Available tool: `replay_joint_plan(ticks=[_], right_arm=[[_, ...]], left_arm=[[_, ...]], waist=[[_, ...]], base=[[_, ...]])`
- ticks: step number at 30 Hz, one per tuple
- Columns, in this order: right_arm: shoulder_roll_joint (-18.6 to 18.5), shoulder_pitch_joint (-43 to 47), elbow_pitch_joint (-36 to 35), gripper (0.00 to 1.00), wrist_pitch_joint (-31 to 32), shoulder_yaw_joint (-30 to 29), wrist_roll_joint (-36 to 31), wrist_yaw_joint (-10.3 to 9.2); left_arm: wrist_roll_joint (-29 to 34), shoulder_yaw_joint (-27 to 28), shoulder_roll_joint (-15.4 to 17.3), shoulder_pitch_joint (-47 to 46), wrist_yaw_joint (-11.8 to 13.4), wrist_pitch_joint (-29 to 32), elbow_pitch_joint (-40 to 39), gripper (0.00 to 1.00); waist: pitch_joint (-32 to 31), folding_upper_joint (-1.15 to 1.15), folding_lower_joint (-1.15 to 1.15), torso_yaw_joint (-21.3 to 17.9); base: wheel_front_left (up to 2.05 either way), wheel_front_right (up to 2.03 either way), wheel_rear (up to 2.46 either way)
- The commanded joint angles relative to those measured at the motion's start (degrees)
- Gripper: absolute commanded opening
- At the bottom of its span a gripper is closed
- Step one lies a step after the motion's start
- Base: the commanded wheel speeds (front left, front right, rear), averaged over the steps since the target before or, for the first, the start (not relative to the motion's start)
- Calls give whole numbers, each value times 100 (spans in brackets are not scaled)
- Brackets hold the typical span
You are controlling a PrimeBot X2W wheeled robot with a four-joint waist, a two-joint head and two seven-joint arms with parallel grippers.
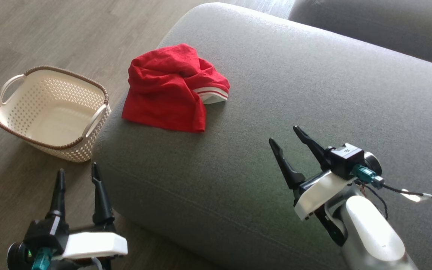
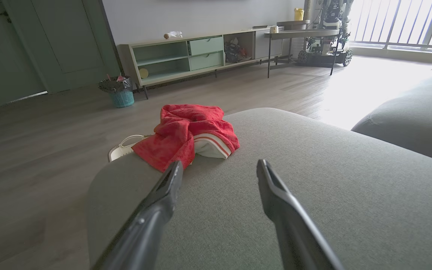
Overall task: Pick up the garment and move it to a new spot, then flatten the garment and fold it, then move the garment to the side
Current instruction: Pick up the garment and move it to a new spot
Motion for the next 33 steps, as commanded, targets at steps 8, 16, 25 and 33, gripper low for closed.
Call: replay_joint_plan(ticks=[8,16,25,33], right_arm=[[-6,-179,-218,100,-53,-47,-2,-2],[-137,136,-804,100,-53,-655,-183,-2],[-473,329,-1586,100,228,-995,-455,-2],[-846,377,-2948,100,902,-1066,-523,-2]], left_arm=[[-55,90,-10,-257,23,-29,-156,100],[-88,270,49,-1001,-637,-29,320,100],[-244,414,349,-2521,-1182,44,2201,100],[-459,304,532,-4304,-1636,208,3972,100]], waist=[[57,0,0,-40],[339,0,0,-99],[918,0,0,-313],[1693,0,0,-702]], base=[[0,0,0],[0,0,0],[0,0,0],[0,0,0]])
